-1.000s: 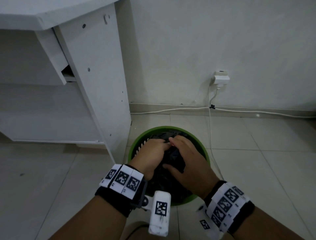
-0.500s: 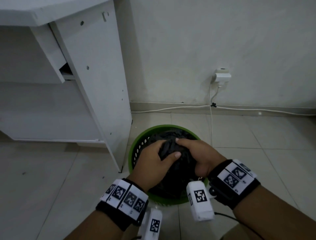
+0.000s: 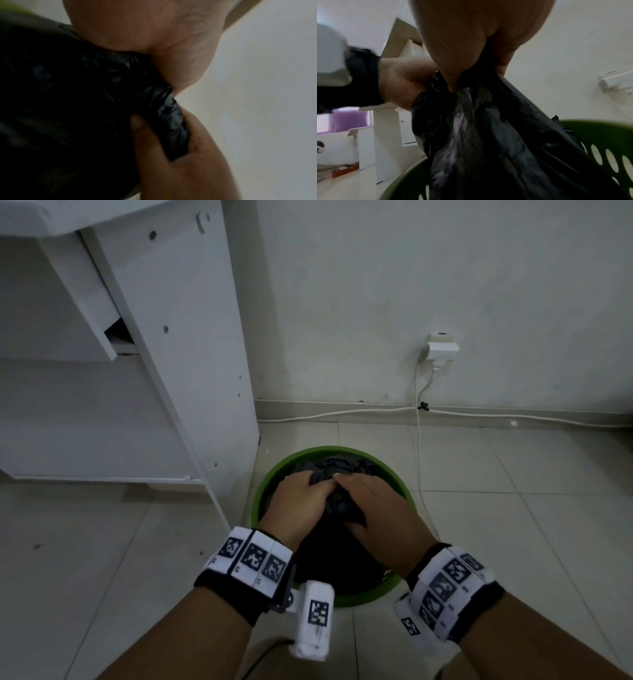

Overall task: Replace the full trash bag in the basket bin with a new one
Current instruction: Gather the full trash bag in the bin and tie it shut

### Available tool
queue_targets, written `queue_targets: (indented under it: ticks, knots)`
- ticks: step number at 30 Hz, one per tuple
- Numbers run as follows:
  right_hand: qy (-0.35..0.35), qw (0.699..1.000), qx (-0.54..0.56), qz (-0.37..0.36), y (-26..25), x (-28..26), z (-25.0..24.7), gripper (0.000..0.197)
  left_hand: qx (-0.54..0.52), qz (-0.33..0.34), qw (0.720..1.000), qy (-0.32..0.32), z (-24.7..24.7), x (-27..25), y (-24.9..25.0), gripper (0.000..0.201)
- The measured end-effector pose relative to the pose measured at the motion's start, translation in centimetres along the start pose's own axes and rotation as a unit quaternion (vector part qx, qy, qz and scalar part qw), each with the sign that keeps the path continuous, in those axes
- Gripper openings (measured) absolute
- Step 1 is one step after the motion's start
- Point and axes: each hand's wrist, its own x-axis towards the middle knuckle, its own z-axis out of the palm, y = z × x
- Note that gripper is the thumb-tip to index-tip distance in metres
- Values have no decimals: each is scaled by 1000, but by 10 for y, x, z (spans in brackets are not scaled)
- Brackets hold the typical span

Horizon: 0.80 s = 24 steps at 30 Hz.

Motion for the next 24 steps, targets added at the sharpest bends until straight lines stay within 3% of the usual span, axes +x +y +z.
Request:
queue_targets:
  ticks: [3, 5, 7, 9, 11, 12, 13, 14, 16, 17, 19, 21, 24]
  knots:
    - [-2, 991, 132, 30, 5, 8, -9, 37, 115, 80, 990, 36, -2, -2, -12, 52]
    - [-35, 973, 208, 95, 10, 12, -15, 27, 131, 145, 981, 15, -6, -8, -18, 51]
    - [-91, 919, 333, 193, 13, 15, -18, 21, 151, 209, 965, -39, -8, -13, -22, 55]
    - [-114, 833, 449, 303, 15, 16, -17, 21, 193, 249, 946, -74, -7, -12, -30, 49]
    - [-121, 763, 513, 373, 12, 16, -14, 22, 229, 239, 941, -71, -4, -11, -35, 43]
    - [-121, 749, 524, 386, 10, 15, -11, 22, 240, 227, 942, -57, -2, -9, -36, 39]
    - [-117, 753, 517, 389, 8, 15, -7, 23, 248, 216, 944, -35, -1, -7, -36, 35]
    - [-106, 779, 489, 377, 7, 15, -4, 23, 255, 203, 945, -13, 0, -5, -36, 31]
    - [-67, 876, 362, 311, 3, 13, -1, 30, 249, 172, 953, 18, 0, 1, -36, 22]
    - [-47, 924, 280, 257, 1, 10, -1, 43, 235, 149, 960, 29, 0, 5, -35, 19]
    - [-56, 978, 155, 125, 1, 3, -1, 79, 210, 97, 971, 51, -1, 11, -31, 15]
    - [-104, 994, 23, 35, 6, -5, 1, 96, 185, 59, 980, 51, 0, 15, -29, 15]
    - [-123, 989, -87, 4, 19, -8, 8, 76, 151, 26, 988, 12, 1, 18, -31, 26]
